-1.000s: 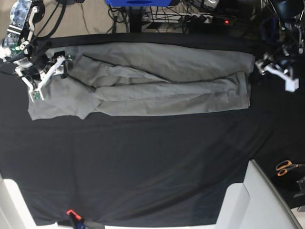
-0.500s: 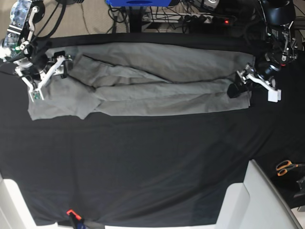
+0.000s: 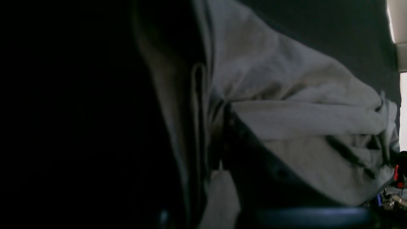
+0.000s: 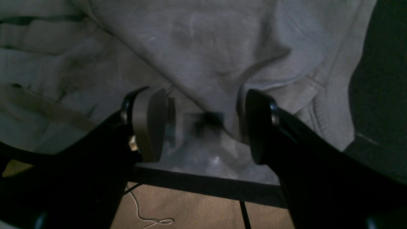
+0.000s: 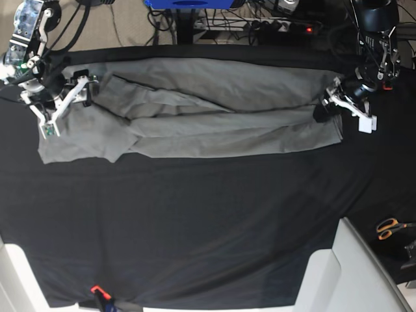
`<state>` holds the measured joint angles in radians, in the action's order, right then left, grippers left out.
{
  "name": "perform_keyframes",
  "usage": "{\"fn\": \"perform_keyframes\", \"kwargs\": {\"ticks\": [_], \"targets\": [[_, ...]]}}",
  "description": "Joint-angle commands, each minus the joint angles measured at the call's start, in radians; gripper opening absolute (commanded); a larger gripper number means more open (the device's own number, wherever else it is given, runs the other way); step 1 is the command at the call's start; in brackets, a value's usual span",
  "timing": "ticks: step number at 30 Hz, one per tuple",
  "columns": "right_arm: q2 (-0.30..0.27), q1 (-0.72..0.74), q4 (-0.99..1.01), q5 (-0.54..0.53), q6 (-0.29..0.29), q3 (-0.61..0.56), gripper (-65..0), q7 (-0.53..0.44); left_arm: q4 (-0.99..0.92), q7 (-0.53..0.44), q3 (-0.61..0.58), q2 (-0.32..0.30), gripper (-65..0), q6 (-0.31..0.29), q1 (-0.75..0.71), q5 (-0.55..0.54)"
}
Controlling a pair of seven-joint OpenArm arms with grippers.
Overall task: Fold the T-shirt properly
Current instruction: 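Fold the held shirt end with the left gripper toward the right gripper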
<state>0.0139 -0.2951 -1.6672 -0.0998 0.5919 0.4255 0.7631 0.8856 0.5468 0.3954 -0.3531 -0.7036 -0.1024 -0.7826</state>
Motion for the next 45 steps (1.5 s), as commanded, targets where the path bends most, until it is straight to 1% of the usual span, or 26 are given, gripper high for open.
{"fn": "perform_keyframes", "kwargs": {"ticks": [1, 3, 7, 11, 14, 17, 20, 22, 26, 29, 30, 32, 35, 38, 40, 42, 45], "targets": [[-0.007, 0.003, -0.015, -0.008, 0.003, 0.002, -28.1, -0.014, 0.008, 0.003, 0.006, -0.025, -65.0, 0.005, 0.017, 0.004], [-0.007, 0.003, -0.015, -0.008, 0.003, 0.002, -28.1, -0.014, 0.014, 0.003, 0.009, -0.048, -65.0, 0.005, 0.023, 0.032], [-0.007, 0.003, -0.015, -0.008, 0.003, 0.002, -28.1, -0.014, 0.06, 0.002, 0.012, -0.073, -65.0, 0.005, 0.062, 0.139], [-0.007, 0.003, -0.015, -0.008, 0.003, 0.002, -28.1, -0.014, 0.083, 0.002, 0.012, -0.105, -65.0, 0.005, 0.074, 0.197], [-0.007, 0.003, -0.015, -0.008, 0.003, 0.005, -28.1, -0.014, 0.117, 0.002, 0.012, -0.133, -65.0, 0.005, 0.062, 0.22], [-0.007, 0.003, -0.015, -0.008, 0.003, 0.005, -28.1, -0.014, 0.159, 0.002, 0.012, -0.151, -65.0, 0.005, 0.045, 0.269], [-0.007, 0.003, -0.015, -0.008, 0.003, 0.003, -28.1, -0.014, 0.267, 0.002, 0.027, -0.142, -65.0, 0.005, -0.007, 0.345], [-0.007, 0.003, -0.015, -0.008, 0.003, 0.003, -28.1, -0.014, 0.375, 0.002, 0.05, -0.102, -65.0, 0.005, -0.061, 0.4], [-0.007, 0.004, -0.017, -0.008, 0.003, 0.003, -28.1, -0.014, 0.599, 0.008, 0.047, -0.008, -65.0, 0.005, -0.141, 0.518], [-0.007, 0.004, -0.017, -0.008, 0.003, 0.002, -28.1, -0.014, 0.726, 0.009, 0.047, 0.088, -65.0, 0.005, -0.179, 0.624], [-0.007, 0.004, -0.017, -0.008, 0.003, 0.002, -28.1, -0.014, 0.749, 0.009, 0.047, 0.119, -65.0, 0.017, -0.185, 0.658], [-0.009, 0.006, -0.017, -0.008, 0.003, 0.002, -28.1, -0.014, 0.785, 0.011, 0.047, 0.179, -65.0, 0.046, -0.187, 0.736], [-0.009, 0.007, -0.017, -0.008, 0.003, 0.002, -28.1, -0.014, 0.789, 0.011, 0.024, 0.259, -65.0, 0.058, -0.185, 0.834], [-0.009, 0.009, -0.017, -0.008, 0.003, 0.002, -28.1, -0.014, 0.788, 0.011, -0.031, 0.309, -65.0, 0.06, -0.188, 0.898], [-0.009, 0.009, -0.017, -0.008, 0.003, 0.002, -28.1, -0.014, 0.788, 0.011, -0.052, 0.346, -65.0, 0.063, -0.194, 0.925], [-0.009, 0.009, -0.017, -0.008, 0.003, 0.002, -28.1, -0.014, 0.786, 0.011, -0.072, 0.381, -65.0, 0.095, -0.193, 0.928], [-0.009, 0.009, -0.017, -0.008, 0.003, 0.002, -28.1, -0.014, 0.786, 0.011, -0.125, 0.403, -65.0, 0.143, -0.188, 0.921]]}}
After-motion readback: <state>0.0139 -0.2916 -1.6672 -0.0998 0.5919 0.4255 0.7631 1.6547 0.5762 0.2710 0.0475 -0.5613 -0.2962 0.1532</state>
